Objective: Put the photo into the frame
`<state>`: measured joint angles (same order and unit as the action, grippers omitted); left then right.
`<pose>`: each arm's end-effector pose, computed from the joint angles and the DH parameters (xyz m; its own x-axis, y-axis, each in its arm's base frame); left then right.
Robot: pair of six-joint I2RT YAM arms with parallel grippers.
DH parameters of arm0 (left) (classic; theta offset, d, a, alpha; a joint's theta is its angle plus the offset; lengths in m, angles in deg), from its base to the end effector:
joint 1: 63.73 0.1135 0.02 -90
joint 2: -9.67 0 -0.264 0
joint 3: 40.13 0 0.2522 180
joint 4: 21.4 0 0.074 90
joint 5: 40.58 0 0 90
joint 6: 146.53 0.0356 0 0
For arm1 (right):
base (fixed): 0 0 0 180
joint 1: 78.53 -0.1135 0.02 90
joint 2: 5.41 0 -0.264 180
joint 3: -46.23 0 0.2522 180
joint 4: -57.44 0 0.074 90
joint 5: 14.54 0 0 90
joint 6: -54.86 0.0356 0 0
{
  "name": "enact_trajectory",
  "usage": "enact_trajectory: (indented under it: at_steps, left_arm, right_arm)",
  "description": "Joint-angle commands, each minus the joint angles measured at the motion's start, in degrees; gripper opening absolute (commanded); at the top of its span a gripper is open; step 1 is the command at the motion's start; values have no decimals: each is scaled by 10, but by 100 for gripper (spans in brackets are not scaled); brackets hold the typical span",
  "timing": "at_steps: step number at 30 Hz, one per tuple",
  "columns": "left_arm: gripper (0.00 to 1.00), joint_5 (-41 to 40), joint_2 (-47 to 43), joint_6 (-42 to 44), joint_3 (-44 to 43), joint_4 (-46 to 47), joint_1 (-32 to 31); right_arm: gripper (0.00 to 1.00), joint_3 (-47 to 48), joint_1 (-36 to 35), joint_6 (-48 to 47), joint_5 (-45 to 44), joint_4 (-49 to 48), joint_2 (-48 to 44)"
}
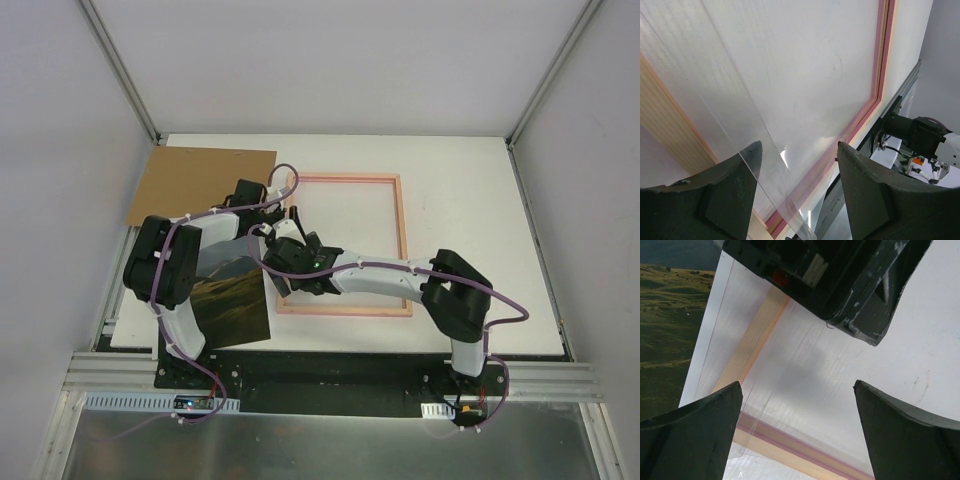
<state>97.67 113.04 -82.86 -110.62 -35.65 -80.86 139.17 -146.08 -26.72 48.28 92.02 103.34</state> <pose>0.3356 -0.1312 0.1618 -0.9299 -0.0225 -0.3672 0.2999 0.5321 -0.7918 0.1735 0.3772 0.2134 -0.3951 -0.6152 -0.6822 -0.6602 0.7066 -0.2548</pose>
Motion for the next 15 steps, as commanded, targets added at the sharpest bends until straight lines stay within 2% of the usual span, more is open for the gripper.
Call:
enact_trajectory:
  at_steps: [1,15]
  left_arm:
    - [62,-21,-38,15,2,-28,9]
    - [64,-74,-78,24,0,-92,23]
  right_arm:
    - [96,24,-1,8,-7,6,6]
    - [96,26,0,10,0,5,18]
